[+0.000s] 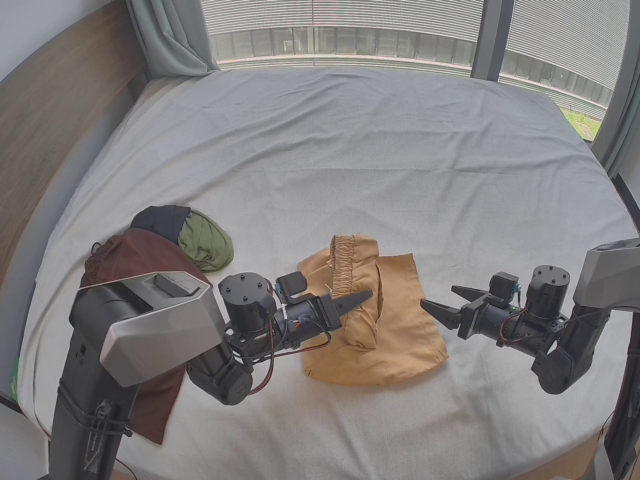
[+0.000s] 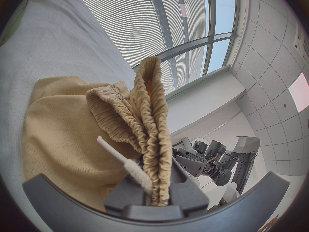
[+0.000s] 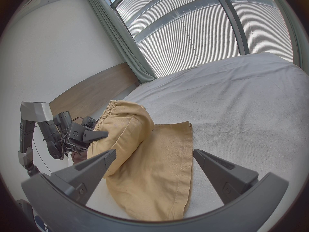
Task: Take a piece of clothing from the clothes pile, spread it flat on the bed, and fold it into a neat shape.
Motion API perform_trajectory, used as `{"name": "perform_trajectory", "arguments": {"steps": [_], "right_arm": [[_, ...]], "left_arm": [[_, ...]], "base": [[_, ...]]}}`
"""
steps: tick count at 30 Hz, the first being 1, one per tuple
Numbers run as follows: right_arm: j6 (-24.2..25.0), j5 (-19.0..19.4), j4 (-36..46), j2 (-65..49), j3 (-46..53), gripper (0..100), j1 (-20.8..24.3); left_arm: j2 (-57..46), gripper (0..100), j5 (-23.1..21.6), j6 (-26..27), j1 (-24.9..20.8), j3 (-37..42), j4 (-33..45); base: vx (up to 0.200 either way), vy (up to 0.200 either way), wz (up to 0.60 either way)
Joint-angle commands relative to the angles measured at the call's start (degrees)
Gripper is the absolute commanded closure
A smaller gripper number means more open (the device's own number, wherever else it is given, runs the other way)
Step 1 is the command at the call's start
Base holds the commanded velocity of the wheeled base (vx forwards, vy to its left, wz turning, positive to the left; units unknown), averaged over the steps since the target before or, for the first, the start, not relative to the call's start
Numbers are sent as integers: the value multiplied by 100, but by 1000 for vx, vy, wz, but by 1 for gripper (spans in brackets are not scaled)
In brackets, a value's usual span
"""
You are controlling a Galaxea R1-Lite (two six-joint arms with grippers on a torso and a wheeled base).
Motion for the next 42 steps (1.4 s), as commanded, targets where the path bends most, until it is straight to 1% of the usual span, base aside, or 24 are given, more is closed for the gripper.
{"name": "perform_trajectory", "arguments": {"steps": [1, 4, 5, 21, 23, 29, 31, 35, 36, 37, 42], "right_arm": [[-3, 3, -6, 4, -11, 0, 5], [-3, 3, -6, 4, -46, 0, 14], [-3, 3, -6, 4, -46, 0, 14], [-20, -6, -6, 40, -37, 0, 49], [-20, -6, -6, 57, -46, 0, 75], [15, -6, -15, 66, -55, 0, 225], [138, -6, -15, 66, -63, 0, 304], [613, -6, -15, 13, -63, 0, 462], [665, -6, -15, 13, -63, 0, 471], [850, -6, -15, -4, -72, 0, 515], [1210, -6, -15, -4, -72, 0, 699]], "left_arm": [[32, 100, 14, 0, 2, -39, 1], [32, 100, 14, 0, 2, -39, 45], [32, 0, 14, 0, 2, -39, 45], [6, 0, 23, 44, 11, 5, 10], [-3, 0, 76, 52, 11, 14, -8], [-29, 0, 190, 378, 72, 172, -8], [-73, 0, 190, 483, 107, 268, -8], [-258, 0, 172, 712, 266, 497, -8], [-284, 0, 172, 720, 283, 506, -8], [-381, 0, 190, 773, 371, 550, -8], [-776, 0, 155, 914, 591, 840, 1]], "base": [[0, 0, 0], [0, 0, 0], [0, 0, 0], [0, 0, 0], [0, 0, 0], [0, 0, 0], [0, 0, 0], [0, 0, 0], [0, 0, 0], [0, 0, 0], [0, 0, 0]]}}
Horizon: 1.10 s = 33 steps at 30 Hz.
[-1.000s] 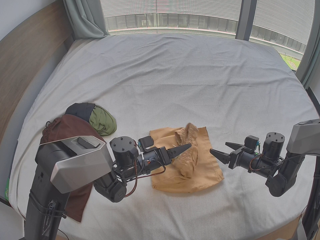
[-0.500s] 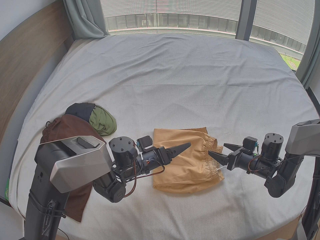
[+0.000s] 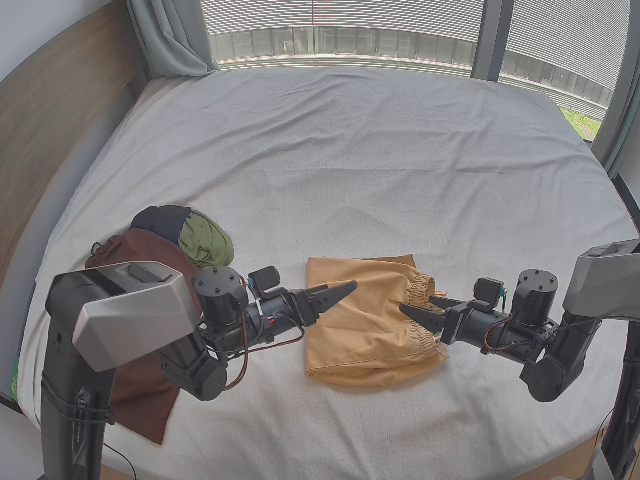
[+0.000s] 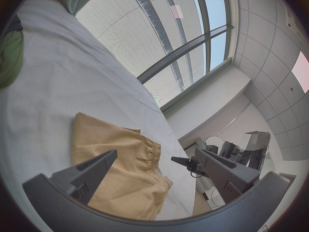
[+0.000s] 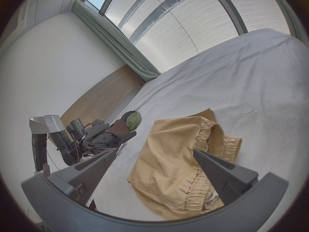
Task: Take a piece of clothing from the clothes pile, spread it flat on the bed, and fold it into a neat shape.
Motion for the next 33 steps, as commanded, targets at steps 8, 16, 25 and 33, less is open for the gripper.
{"name": "perform_trajectory", "arguments": {"steps": [8, 16, 25, 33], "right_arm": [[269, -6, 5, -24, 22, 0, 206], [269, -6, 5, -94, 14, 0, 206], [278, -15, 5, -112, 31, 0, 337], [498, -59, 14, -164, 93, 0, 443]], "left_arm": [[-884, 0, -68, 300, 450, 805, -1], [-1464, 0, -279, 784, 1065, 1174, -10], [-2255, 0, -745, 1891, 1548, 2018, -19], [-2203, 0, -1633, 4941, 1873, 2519, -10]], "base": [[0, 0, 0], [0, 0, 0], [0, 0, 0], [0, 0, 0]]}}
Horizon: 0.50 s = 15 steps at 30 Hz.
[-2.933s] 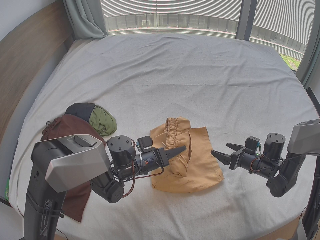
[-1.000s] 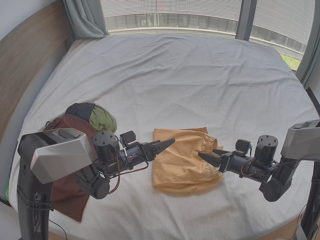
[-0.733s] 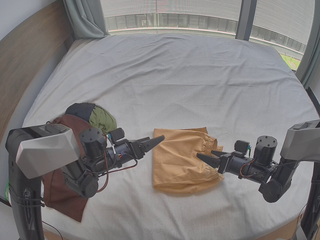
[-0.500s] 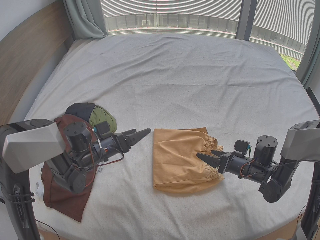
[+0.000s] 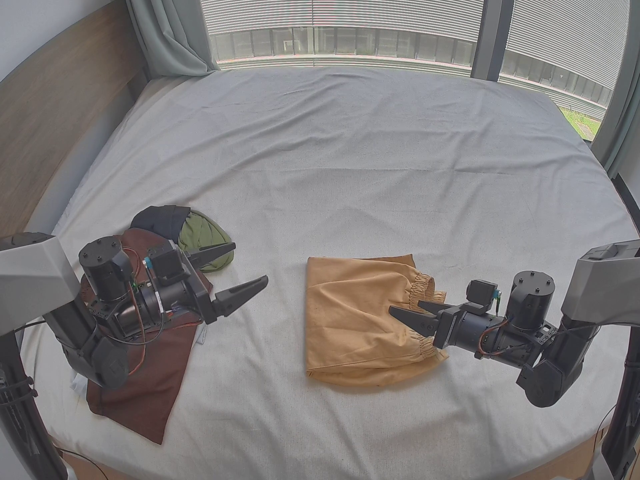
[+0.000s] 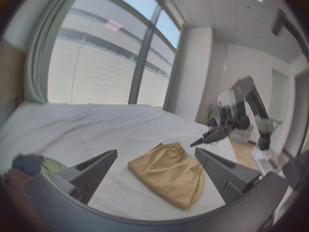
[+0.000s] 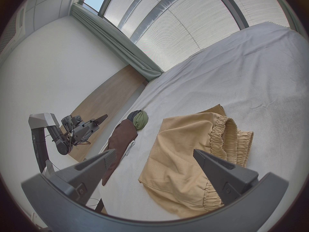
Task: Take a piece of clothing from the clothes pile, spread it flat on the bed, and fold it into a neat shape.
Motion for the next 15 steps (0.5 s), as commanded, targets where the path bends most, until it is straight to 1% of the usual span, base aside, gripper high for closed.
{"name": "perform_trajectory", "arguments": {"steps": [1, 5, 6, 10, 15], "right_arm": [[153, -107, 3, -7, 90, 0, 162], [162, -151, 3, 19, 108, 0, 241], [144, -221, 3, 124, 169, 0, 302], [135, -336, 3, 414, 160, 0, 302], [118, -362, -6, 529, 125, 0, 276]], "left_arm": [[-117, 0, -506, 1367, 238, 478, -3], [-152, 0, -497, 1367, 220, 513, -3], [-222, 0, -471, 1385, 246, 513, -3], [-258, 0, -479, 1385, 334, 478, -3], [-249, 0, -471, 1402, 422, 460, -3]], "base": [[0, 0, 0], [0, 0, 0], [0, 0, 0], [0, 0, 0], [0, 0, 0]]}}
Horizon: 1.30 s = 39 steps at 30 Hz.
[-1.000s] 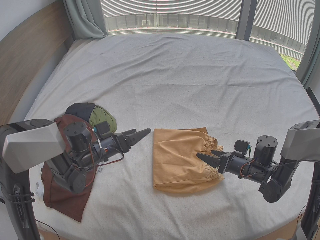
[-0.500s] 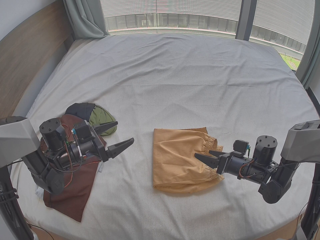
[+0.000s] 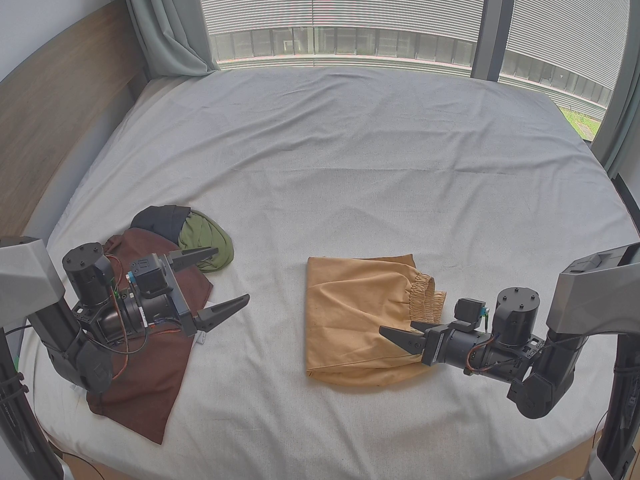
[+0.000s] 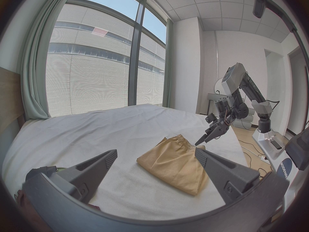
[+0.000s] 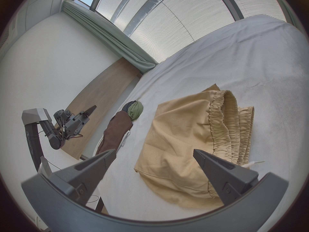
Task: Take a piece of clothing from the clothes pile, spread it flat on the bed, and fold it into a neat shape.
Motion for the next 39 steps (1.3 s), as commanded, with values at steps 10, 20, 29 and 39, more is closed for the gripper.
{"name": "perform_trajectory", "arguments": {"steps": [10, 20, 29, 39], "right_arm": [[-87, -304, -1, 658, 222, 0, -52], [-509, -321, -1, 1088, 398, 0, -254], [-509, -313, -10, 1036, 310, 0, -246], [-368, -356, -10, 385, -736, 0, -360]], "left_arm": [[-37, 0, 8, 22, 41, 19, 0], [-19, 0, 17, 22, -3, 54, 0], [-2, 0, 8, 22, -21, 80, 0], [25, 0, 8, 22, -56, 89, 0]], "base": [[0, 0, 0], [0, 0, 0], [0, 0, 0], [0, 0, 0]]}}
